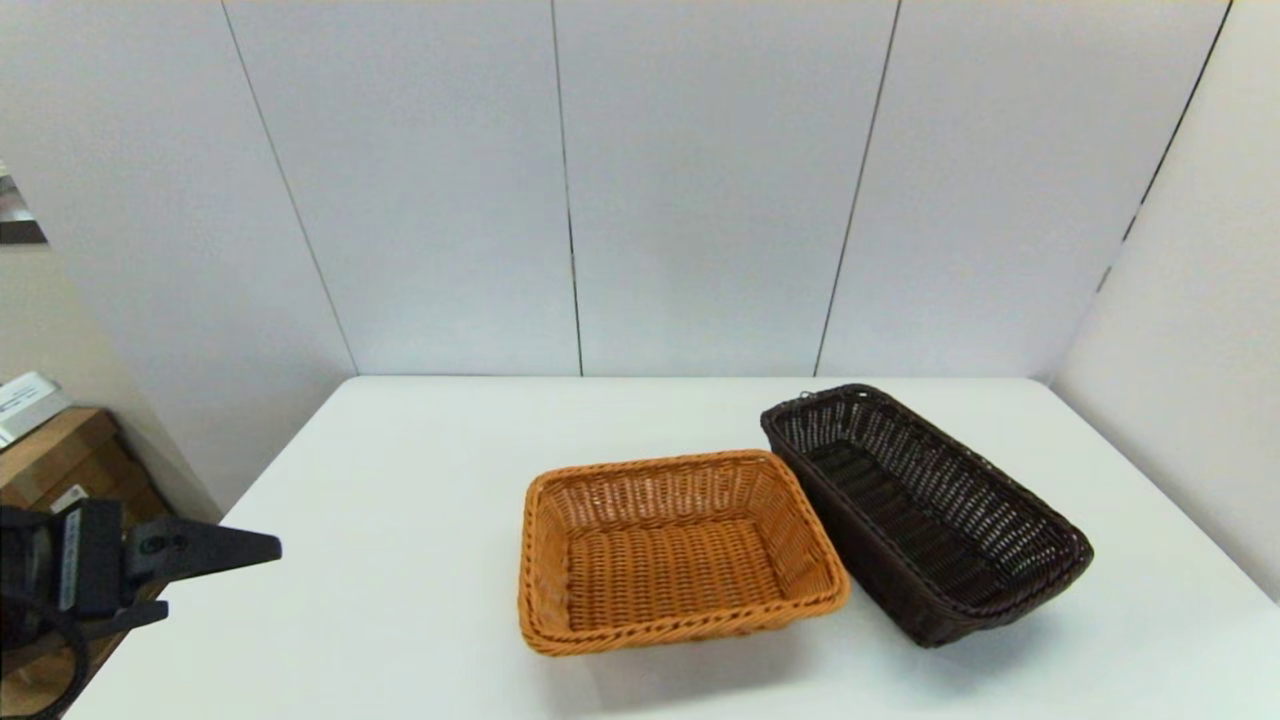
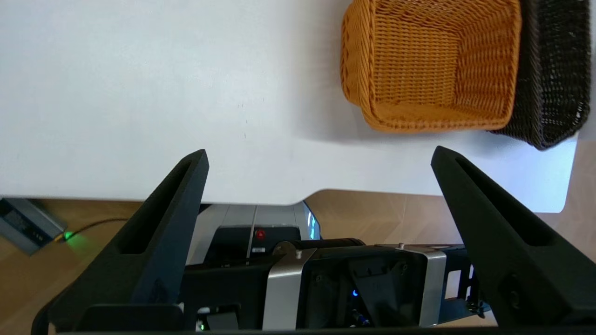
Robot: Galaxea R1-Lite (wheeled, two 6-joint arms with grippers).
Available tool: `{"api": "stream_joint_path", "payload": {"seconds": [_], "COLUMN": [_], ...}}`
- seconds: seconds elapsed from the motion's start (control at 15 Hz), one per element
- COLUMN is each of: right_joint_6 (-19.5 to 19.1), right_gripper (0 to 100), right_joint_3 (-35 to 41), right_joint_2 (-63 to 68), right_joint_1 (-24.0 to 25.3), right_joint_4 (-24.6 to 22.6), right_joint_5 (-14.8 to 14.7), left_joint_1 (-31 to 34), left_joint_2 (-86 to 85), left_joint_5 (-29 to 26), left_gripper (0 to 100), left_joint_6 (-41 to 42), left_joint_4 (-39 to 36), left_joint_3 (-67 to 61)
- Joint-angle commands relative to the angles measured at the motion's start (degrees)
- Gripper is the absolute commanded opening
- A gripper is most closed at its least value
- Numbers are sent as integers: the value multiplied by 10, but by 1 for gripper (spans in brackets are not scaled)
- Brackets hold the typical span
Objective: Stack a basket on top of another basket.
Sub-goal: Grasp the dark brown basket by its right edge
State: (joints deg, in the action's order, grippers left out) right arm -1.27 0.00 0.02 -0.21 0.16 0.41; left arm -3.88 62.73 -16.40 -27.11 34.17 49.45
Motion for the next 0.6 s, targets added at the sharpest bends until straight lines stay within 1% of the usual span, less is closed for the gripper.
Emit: {"api": "stream_joint_path", "payload": {"seconds": [0.07, 0.13, 0.47, 0.6], "right_joint_6": [-1, -1, -1, -1], "right_gripper": [100, 100, 100, 100], "right_joint_3": [1, 1, 1, 1], "right_joint_2": [-1, -1, -1, -1], "right_joint_1": [0, 0, 0, 0], "right_joint_4": [0, 0, -1, 0], "right_joint_5": [0, -1, -1, -1], "left_joint_1": [0, 0, 1, 1], "left_joint_2": [-191, -227, -339, -369], "left_joint_5": [10, 10, 7, 7], "left_gripper": [100, 100, 100, 100], "left_joint_6": [-2, -2, -3, -6], "left_joint_4": [17, 42, 90, 124], "left_joint_3": [-74, -76, -97, -95]}}
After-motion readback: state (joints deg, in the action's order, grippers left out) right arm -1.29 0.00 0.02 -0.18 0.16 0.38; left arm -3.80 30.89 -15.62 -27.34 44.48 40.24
